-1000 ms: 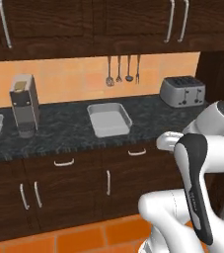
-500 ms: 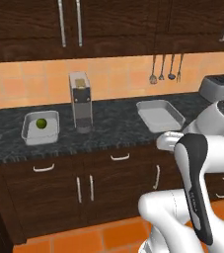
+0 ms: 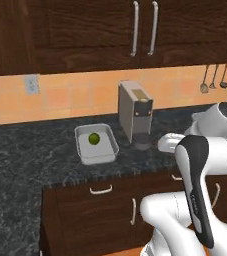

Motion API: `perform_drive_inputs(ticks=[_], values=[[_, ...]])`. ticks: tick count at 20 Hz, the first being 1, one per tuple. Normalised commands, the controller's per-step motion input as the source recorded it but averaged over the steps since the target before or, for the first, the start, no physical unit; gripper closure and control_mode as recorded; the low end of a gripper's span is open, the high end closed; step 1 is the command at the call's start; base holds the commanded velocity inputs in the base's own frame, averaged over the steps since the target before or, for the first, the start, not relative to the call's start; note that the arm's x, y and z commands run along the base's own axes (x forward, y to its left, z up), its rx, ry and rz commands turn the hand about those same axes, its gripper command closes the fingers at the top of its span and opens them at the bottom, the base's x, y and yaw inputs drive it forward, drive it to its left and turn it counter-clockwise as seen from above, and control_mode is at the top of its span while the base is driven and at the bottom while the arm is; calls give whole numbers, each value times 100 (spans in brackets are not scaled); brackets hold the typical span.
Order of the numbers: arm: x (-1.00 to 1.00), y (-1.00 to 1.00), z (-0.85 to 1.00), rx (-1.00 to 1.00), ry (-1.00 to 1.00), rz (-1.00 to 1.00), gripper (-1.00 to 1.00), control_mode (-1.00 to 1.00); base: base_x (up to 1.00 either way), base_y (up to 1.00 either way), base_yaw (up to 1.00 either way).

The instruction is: Place one lime and one fish in each tupperware on the nearby counter, to pack two identical lunches.

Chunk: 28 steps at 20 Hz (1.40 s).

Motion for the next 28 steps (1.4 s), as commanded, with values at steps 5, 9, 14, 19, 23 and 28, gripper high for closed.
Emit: perform_drive_inputs(ticks=[5, 9, 14, 19, 23, 28], values=[[0, 0, 0, 0, 0, 0, 100, 100, 71, 52, 1], [0, 0, 0, 0, 0, 0, 100, 100, 42, 77, 0], [0, 0, 0, 0, 0, 0, 100, 100, 34, 54, 0], [0, 0, 0, 0, 0, 0, 100, 100, 46, 1, 0], [0, 0, 0, 0, 0, 0, 100, 100, 40, 0, 0], [41, 0, -34, 0, 0, 0, 100, -100, 8, 0, 0]])
